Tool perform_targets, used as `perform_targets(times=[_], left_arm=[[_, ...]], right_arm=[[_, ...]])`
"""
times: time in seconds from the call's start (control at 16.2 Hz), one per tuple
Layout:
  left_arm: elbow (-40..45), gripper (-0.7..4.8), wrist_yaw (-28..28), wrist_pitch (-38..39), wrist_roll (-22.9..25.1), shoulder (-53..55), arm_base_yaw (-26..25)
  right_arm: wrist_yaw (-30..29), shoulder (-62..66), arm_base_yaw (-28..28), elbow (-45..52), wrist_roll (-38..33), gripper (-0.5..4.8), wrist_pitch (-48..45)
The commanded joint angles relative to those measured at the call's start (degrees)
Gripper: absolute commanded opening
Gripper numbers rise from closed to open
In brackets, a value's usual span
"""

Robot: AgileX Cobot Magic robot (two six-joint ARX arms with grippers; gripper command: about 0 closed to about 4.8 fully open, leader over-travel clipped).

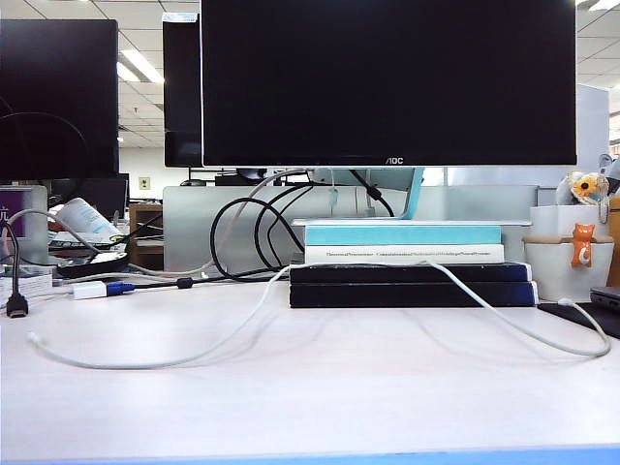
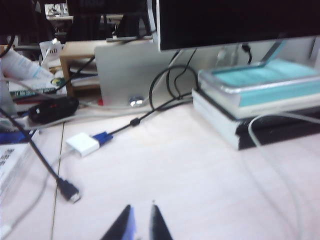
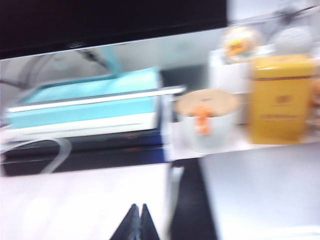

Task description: Unfold the white charging cable into a straight cable.

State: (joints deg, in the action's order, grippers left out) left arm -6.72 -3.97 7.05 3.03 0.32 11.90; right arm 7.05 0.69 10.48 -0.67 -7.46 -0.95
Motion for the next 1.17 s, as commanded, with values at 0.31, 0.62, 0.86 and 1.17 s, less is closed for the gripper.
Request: perform_targets(times=[0.31,0.62,0.86,1.17], left_arm=[[6.3,-0.06,-7.4,1.2,-11.4,-0.2,-28.4],[6.3,-0.06,5.7,1.8,-1.6,-0.2,-4.9],[6.2,0.28,5.9,-5.0,-5.1,-0.2,-4.6],[6.3,0.27,5.9,-4.1,-6.3,-0.2,-4.6]], right_arm=[[3.5,0.0,-1.3,0.3,3.2,-0.06,3.3],[-1.8,0.0,-1.3,0.3,3.2,-0.06,0.6],[-3.3,-0.7,-1.3,0.4,7.0,-0.06,1.3],[-2.7,-0.7,-1.3,0.3,7.0,-0.06,4.0]])
